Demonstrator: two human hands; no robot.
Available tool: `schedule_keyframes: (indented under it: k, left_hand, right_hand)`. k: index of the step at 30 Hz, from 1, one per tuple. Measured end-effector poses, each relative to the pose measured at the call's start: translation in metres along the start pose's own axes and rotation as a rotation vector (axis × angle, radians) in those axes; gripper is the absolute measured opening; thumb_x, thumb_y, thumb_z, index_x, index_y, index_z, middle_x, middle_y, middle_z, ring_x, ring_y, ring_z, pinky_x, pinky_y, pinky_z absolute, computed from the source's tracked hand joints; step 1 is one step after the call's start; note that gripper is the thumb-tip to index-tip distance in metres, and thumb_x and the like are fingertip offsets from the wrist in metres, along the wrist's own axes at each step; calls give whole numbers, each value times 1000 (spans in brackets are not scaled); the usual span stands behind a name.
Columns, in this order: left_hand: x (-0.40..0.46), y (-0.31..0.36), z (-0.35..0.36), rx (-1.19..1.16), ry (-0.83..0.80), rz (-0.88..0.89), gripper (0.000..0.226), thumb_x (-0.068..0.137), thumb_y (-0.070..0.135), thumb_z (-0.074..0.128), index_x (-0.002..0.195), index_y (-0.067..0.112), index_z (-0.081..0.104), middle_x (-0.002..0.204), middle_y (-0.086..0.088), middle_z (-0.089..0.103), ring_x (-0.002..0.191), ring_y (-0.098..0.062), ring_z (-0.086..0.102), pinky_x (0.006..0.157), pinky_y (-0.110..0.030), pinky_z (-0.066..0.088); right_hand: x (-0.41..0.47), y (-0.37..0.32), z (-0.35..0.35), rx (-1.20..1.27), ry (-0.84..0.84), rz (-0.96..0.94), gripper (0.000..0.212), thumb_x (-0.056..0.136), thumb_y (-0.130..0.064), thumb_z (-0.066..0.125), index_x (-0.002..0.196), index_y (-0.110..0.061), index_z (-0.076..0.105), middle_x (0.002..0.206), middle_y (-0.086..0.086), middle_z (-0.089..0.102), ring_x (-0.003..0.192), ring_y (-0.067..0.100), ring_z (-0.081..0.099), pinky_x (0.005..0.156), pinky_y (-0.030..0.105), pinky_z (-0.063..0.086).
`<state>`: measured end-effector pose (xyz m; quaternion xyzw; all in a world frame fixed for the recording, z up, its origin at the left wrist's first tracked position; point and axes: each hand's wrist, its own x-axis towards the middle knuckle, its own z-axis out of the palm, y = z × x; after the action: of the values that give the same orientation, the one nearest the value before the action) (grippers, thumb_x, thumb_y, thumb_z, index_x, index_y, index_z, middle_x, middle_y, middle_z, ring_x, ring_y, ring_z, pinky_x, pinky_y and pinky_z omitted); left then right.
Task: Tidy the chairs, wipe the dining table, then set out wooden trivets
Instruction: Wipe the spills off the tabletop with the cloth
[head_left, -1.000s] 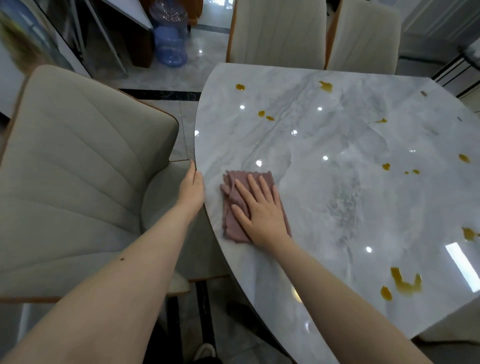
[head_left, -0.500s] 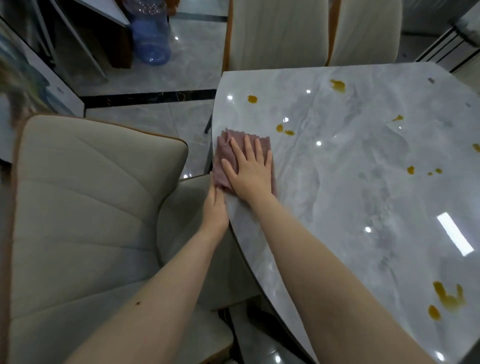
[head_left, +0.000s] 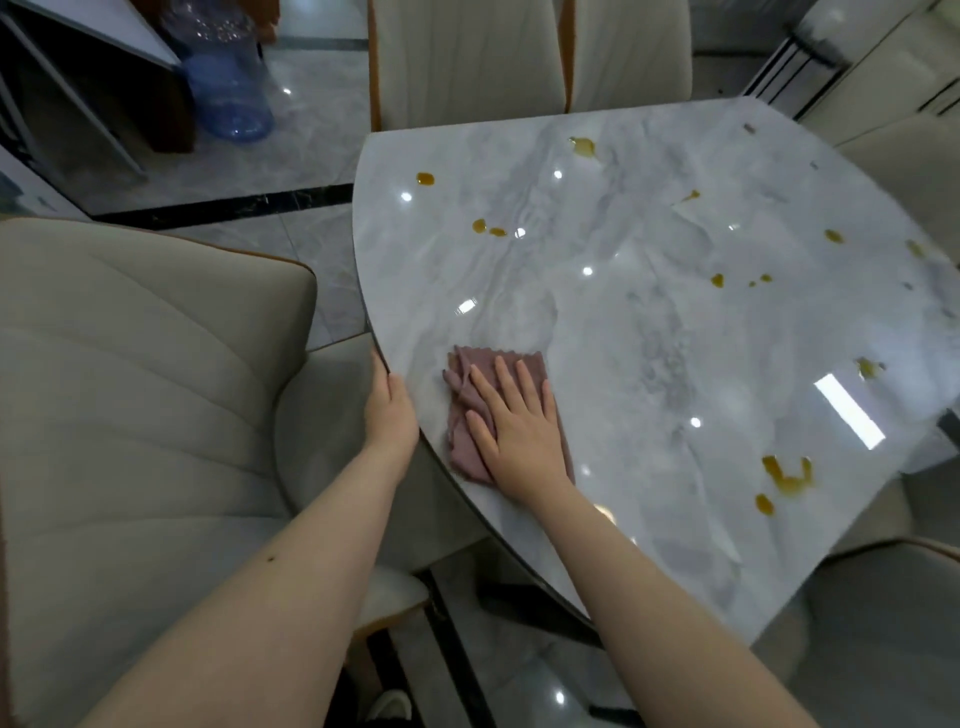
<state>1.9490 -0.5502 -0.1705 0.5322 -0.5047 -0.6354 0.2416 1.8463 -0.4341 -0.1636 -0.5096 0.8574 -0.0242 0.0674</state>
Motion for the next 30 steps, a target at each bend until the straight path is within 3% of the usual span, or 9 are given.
schedule_keyframes:
  k: [4,9,12,16,17,19,22,27,30]
  left_hand:
    - [-23,-10,9,110,36,7,51,104,24,22,153,29,9,148,-6,39,128,-25,43,97,-23,29]
    - [-54,-17,11,343,13,44,57,102,13,25,152,17,-2,157,-9,22,140,-28,28,116,-36,21]
    - [-78,-16,20,728,73,142,65,97,1,34,152,9,-2,160,-10,1,147,-24,4,119,-40,4]
    - [-109,-17,51,1056,-61,456,70,94,2,37,152,10,-1,160,-8,-7,147,-22,-8,117,-43,-9]
    - [-114,-17,61,1086,-124,530,68,94,2,34,152,10,-1,160,-8,-6,147,-22,-8,117,-42,-9]
    - [-124,-20,84,1136,-257,653,64,96,3,31,152,11,0,160,-6,-5,147,-21,-7,117,-41,-9]
    - [-134,-27,116,1227,-423,772,59,100,12,28,152,13,1,160,-5,-5,147,-22,-7,116,-42,-8]
    - [-136,-36,162,1357,-494,905,58,101,27,27,152,16,3,160,-5,-1,147,-27,-3,116,-47,-3]
    - [-128,-34,184,1365,-503,950,56,101,27,27,152,17,6,160,-5,1,147,-27,-2,116,-48,-4]
  right_hand:
    - [-31,17,1,2,6,55,53,102,-43,21,152,-38,5,162,-8,2,148,14,-6,120,42,-5]
    - [-73,37,0,54,12,37,50,104,-34,26,152,-34,10,161,-9,5,149,12,-2,119,33,-7]
    - [-99,51,-7,237,37,20,47,102,-22,38,149,-24,29,158,-1,20,148,18,11,117,24,-6]
    - [-134,75,-24,350,141,28,42,87,-17,54,123,2,60,133,25,53,125,40,51,108,49,38]
    - [-140,83,-25,372,165,72,41,85,-14,58,120,7,60,131,29,53,122,44,51,106,47,39]
    - [-154,96,-31,450,220,224,45,85,-2,63,126,11,53,138,32,44,132,44,39,114,32,26]
    - [-169,115,-33,375,347,445,54,90,-18,41,138,7,41,147,24,37,139,41,30,118,43,19]
    - [-189,126,-8,73,135,550,65,97,-49,35,153,-31,6,160,4,1,147,35,-8,117,43,-15]
    - [-187,132,4,31,128,578,56,100,-47,26,152,-32,10,161,9,7,148,33,-7,116,40,-17]
